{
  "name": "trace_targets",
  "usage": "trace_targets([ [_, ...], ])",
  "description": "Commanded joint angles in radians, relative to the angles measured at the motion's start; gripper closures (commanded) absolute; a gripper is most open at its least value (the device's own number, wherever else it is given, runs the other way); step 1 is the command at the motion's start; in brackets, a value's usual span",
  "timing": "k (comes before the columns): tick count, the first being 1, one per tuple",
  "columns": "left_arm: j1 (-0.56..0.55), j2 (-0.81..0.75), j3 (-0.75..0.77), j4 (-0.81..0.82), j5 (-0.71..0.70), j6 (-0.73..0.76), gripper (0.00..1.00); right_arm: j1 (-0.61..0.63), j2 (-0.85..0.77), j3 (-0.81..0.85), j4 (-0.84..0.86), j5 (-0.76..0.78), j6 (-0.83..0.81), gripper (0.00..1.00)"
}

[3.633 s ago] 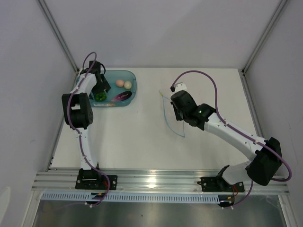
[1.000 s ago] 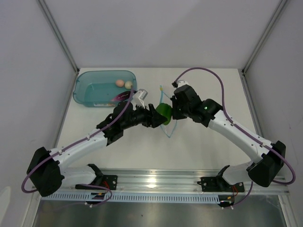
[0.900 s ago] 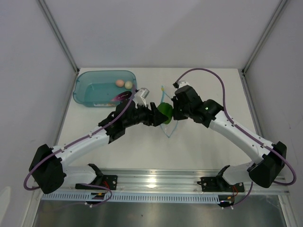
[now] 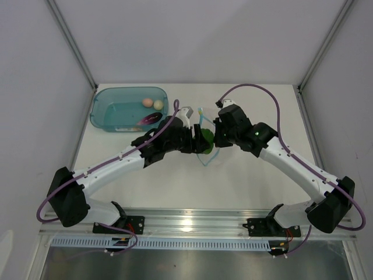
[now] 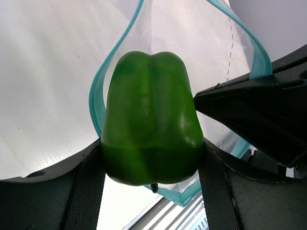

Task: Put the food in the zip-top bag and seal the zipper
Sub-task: Place the fake vegetable in the zipper food storage bag.

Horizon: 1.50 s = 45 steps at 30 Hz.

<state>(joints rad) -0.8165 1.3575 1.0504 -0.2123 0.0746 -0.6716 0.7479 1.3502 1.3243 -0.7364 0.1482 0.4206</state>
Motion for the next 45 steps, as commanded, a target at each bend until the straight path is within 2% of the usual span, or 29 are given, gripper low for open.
trace_targets([
  [1, -0.018, -0.032, 0.017, 0.027, 0.01, 0.009, 0.47, -0.005, -0.022, 0.035, 0.026, -0.015, 0.021, 1.0],
  [9, -0.035, -0.061, 0.036, -0.009, 0.002, 0.009, 0.08, -0.021, -0.013, 0.053, 0.015, -0.021, 0.026, 1.0],
  [12, -0.042, -0.098, 0.022, 0.014, -0.002, 0.026, 0.01, -0.038, -0.01, 0.053, 0.014, -0.047, 0.03, 1.0],
  [22, -0.042, -0.189, -0.056, 0.001, -0.117, 0.029, 0.01, -0.128, -0.028, 0.058, 0.015, -0.189, 0.052, 1.0],
  [31, -0.042, -0.179, -0.089, -0.047, -0.213, -0.002, 0.08, -0.183, -0.042, 0.066, 0.025, -0.327, 0.075, 1.0],
  [32, -0.042, -0.198, -0.092, -0.035, -0.225, 0.001, 0.11, -0.205, -0.043, 0.058, 0.028, -0.35, 0.078, 1.0],
  [35, -0.042, -0.231, -0.102, -0.021, -0.243, 0.02, 0.15, -0.237, -0.051, 0.052, 0.032, -0.351, 0.076, 1.0],
  [40, -0.038, -0.235, -0.073, -0.013, -0.305, 0.098, 0.15, -0.298, -0.043, 0.041, 0.04, -0.386, 0.07, 1.0],
  [43, -0.003, -0.206, -0.056, -0.009, -0.361, 0.124, 0.15, -0.308, -0.048, 0.058, 0.026, -0.355, 0.057, 1.0],
  [45, 0.063, -0.18, -0.037, -0.021, -0.38, 0.122, 0.12, -0.308, -0.052, 0.067, 0.019, -0.323, 0.046, 1.0],
])
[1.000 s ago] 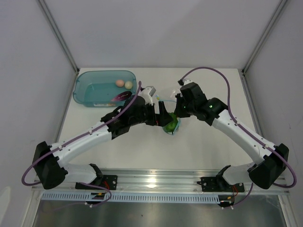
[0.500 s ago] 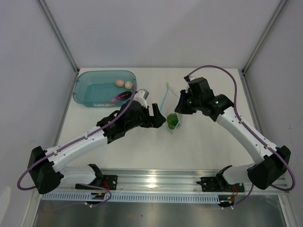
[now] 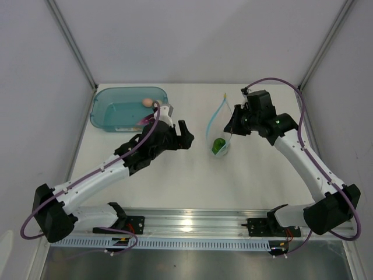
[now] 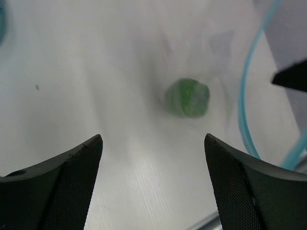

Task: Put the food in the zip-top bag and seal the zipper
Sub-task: Place the fake vegetable in the zipper food storage bag, then pick up the fake vegetable from the bin.

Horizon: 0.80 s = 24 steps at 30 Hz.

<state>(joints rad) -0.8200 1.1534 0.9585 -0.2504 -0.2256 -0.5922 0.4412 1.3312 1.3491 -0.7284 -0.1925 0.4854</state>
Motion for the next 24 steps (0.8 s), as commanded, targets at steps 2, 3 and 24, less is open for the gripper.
trace_targets([
  [2, 0.146, 0.066, 0.068, -0.003, -0.074, 0.034, 0.11, -0.001, -0.036, 0.045, 0.0, 0.036, -0.025, 1.0],
  [3, 0.174, 0.081, 0.075, -0.003, -0.069, 0.032, 0.11, -0.001, -0.04, 0.045, -0.002, 0.041, -0.033, 1.0],
  [24, 0.637, 0.784, 0.678, -0.213, 0.106, -0.276, 0.12, 0.001, 0.028, 0.001, 0.026, 0.053, -0.071, 1.0],
])
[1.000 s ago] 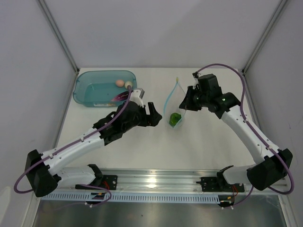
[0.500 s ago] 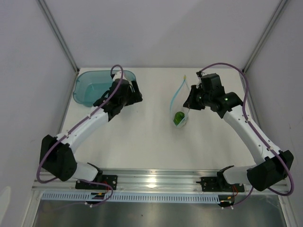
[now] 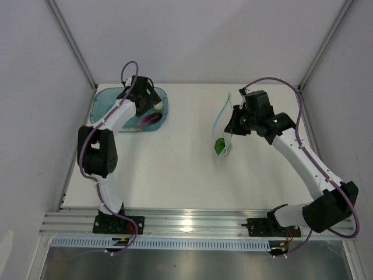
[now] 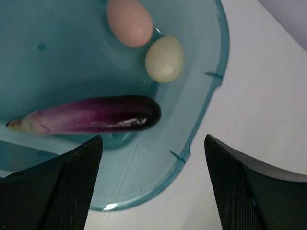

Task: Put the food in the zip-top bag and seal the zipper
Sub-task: Pick up the fake vegetable from the bin.

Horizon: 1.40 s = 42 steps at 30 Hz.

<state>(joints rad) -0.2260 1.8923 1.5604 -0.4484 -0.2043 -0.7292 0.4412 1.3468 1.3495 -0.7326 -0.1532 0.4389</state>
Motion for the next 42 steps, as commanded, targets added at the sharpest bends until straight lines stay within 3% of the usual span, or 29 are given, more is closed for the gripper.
trace_targets([
  [1, 0.051, 0.06, 0.088, -0.003, 0.086, -0.154, 0.13, 0.001, 0.015, -0.003, 0.033, 0.015, -0.028, 1.0],
  [5, 0.054, 0.158, 0.217, -0.042, 0.088, -0.206, 0.14, 0.001, 0.037, -0.004, 0.033, 0.024, -0.038, 1.0],
  [11, 0.076, 0.312, 0.366, -0.041, 0.239, -0.349, 0.16, 0.001, 0.058, -0.027, 0.056, 0.03, -0.046, 1.0],
  [19, 0.08, 0.314, 0.308, 0.01, 0.174, -0.463, 0.17, -0.001, 0.08, -0.055, 0.078, 0.021, -0.046, 1.0],
  [28, 0.088, 0.38, 0.374, -0.085, 0.146, -0.509, 0.17, -0.002, 0.087, -0.082, 0.108, 0.015, -0.037, 1.0],
  [42, 0.106, 0.438, 0.389, -0.096, 0.146, -0.61, 0.2, -0.002, 0.092, -0.107, 0.13, 0.018, -0.031, 1.0],
])
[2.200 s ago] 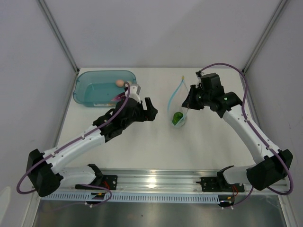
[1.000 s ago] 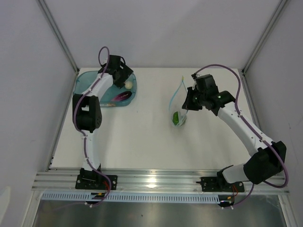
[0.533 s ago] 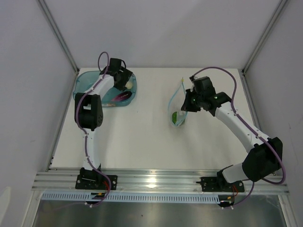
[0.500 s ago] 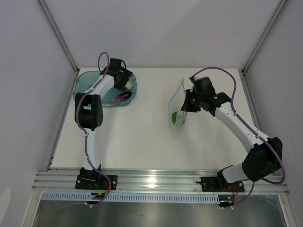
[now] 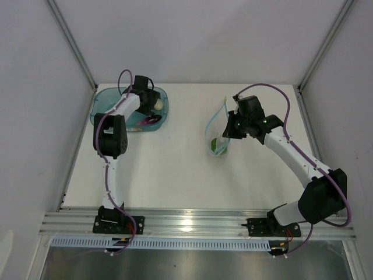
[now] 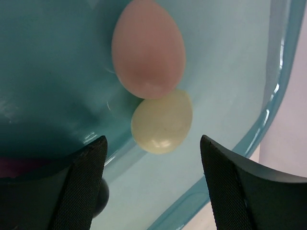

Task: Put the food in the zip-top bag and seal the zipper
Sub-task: Pick up the fake vegetable from the bin.

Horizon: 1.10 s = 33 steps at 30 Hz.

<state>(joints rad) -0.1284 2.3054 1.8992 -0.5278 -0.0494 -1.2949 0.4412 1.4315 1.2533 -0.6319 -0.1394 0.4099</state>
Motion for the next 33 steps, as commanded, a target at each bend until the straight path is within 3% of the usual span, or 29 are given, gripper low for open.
trace_targets([
  [1, 0.009, 0.028, 0.054, -0.021, -0.009, -0.05, 0.2, -0.002, 0.007, -0.012, 0.032, 0.004, -0.003, 1.0],
  [33, 0.006, 0.095, 0.169, -0.083, -0.095, -0.038, 0.3, -0.013, 0.017, -0.037, 0.063, 0.003, -0.002, 1.0],
])
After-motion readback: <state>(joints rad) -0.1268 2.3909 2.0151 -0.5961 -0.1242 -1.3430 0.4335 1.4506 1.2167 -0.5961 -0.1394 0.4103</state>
